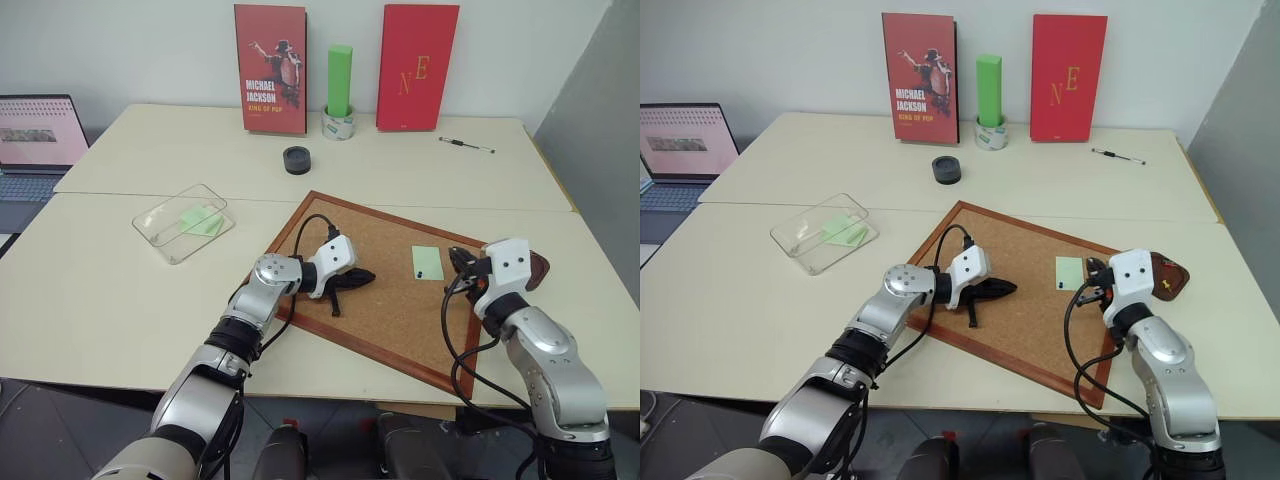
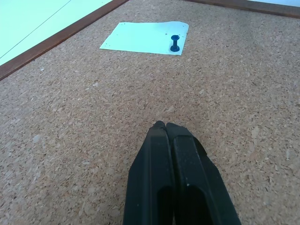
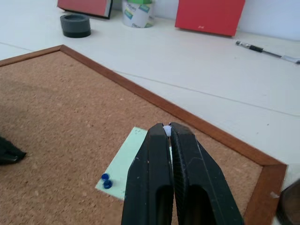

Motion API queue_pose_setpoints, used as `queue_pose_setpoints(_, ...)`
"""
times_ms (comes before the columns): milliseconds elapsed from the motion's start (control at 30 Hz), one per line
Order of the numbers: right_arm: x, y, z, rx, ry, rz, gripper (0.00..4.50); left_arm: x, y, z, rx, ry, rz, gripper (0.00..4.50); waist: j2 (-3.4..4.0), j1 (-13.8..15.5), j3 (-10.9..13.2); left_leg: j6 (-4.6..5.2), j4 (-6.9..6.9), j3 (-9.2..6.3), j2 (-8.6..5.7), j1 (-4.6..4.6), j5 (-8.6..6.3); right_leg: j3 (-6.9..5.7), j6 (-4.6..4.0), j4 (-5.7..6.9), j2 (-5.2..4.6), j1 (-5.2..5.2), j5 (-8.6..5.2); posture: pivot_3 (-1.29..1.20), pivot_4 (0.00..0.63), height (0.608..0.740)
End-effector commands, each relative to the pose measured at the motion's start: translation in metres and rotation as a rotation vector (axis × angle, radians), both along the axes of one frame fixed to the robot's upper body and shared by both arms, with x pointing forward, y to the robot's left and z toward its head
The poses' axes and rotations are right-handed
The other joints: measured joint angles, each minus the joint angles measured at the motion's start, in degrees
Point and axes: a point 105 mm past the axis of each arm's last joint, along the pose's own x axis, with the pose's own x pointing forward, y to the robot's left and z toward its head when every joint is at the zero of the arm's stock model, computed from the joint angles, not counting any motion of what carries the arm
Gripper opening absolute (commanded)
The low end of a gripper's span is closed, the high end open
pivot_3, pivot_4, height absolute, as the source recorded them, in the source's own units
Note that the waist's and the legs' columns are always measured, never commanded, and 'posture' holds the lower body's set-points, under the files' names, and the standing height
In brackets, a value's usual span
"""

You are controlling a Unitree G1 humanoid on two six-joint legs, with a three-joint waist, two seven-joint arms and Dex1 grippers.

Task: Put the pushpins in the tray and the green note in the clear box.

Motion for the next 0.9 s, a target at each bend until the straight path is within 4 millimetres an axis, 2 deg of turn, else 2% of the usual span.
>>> queue_pose_setpoints(33, -0.005, -0.041, 0.015, -0.129, -0.059, -0.155, 0.08, -0.004, 0.000, -0.012, 0.040, 0.030, -0.007, 0.00, 0.00, 0.04, 0.00, 0.00, 0.00, 0.00, 0.00, 0.00, 0.00, 0.00, 0.01, -0.01, 0.00, 0.00, 0.01, 0.00, 0.150, 0.740)
queue_pose_setpoints(167, -0.004, -0.081, 0.005, -0.289, 0.000, -0.294, 0.08, -0.004, -0.001, -0.011, 0.038, 0.030, -0.011, 0.00, 0.00, 0.03, 0.00, 0.00, -0.03, 0.01, -0.01, 0.00, 0.00, 0.00, 0.00, -0.03, -0.01, 0.01, 0.00, 0.00, 0.150, 0.740)
queue_pose_setpoints(233, -0.002, -0.093, 0.001, -0.331, 0.019, -0.334, 0.08, -0.004, -0.002, -0.011, 0.039, 0.028, -0.014, 0.00, 0.00, 0.01, 0.00, 0.00, -0.02, 0.02, 0.00, 0.03, 0.00, 0.01, -0.01, -0.03, -0.01, 0.02, -0.01, 0.00, 0.150, 0.740)
queue_pose_setpoints(400, 0.009, -0.108, -0.009, -0.381, 0.065, -0.371, 0.08, -0.004, -0.003, -0.011, 0.042, 0.025, -0.020, 0.00, 0.00, -0.01, 0.00, 0.00, 0.00, 0.03, -0.01, 0.08, 0.00, 0.04, -0.10, -0.02, 0.00, 0.06, -0.06, 0.00, 0.150, 0.740)
queue_pose_setpoints(533, 0.019, -0.106, -0.016, -0.349, 0.088, -0.356, 0.08, -0.003, -0.003, -0.011, 0.044, 0.023, -0.022, 0.00, 0.00, 0.01, 0.00, 0.00, 0.00, 0.03, -0.02, 0.08, 0.00, 0.05, -0.05, -0.03, -0.01, 0.07, -0.03, 0.00, 0.150, 0.740)
queue_pose_setpoints(633, 0.023, -0.103, -0.020, -0.341, 0.106, -0.343, 0.57, -0.003, -0.003, -0.011, 0.044, 0.022, -0.021, 0.00, 0.03, 0.00, -0.01, 0.00, -0.01, 0.03, -0.02, 0.06, 0.00, 0.04, 0.02, -0.03, -0.01, 0.07, 0.01, 0.00, 0.150, 0.740)
queue_pose_setpoints(767, 0.024, -0.104, -0.021, -0.343, 0.116, -0.345, 1.46, -0.004, -0.002, -0.011, 0.043, 0.023, -0.020, 0.00, 0.02, 0.06, -0.01, 0.00, -0.01, 0.01, -0.03, 0.06, 0.00, 0.03, 0.03, -0.04, -0.01, 0.08, 0.02, 0.00, 0.150, 0.740)
queue_pose_setpoints(900, 0.024, -0.103, -0.014, -0.339, 0.097, -0.354, 2.31, -0.004, -0.002, -0.011, 0.042, 0.027, -0.018, 0.00, 0.02, 0.05, -0.01, 0.00, -0.01, 0.02, -0.03, 0.06, 0.00, 0.04, 0.03, -0.04, -0.01, 0.08, 0.02, 0.00, 0.150, 0.740)
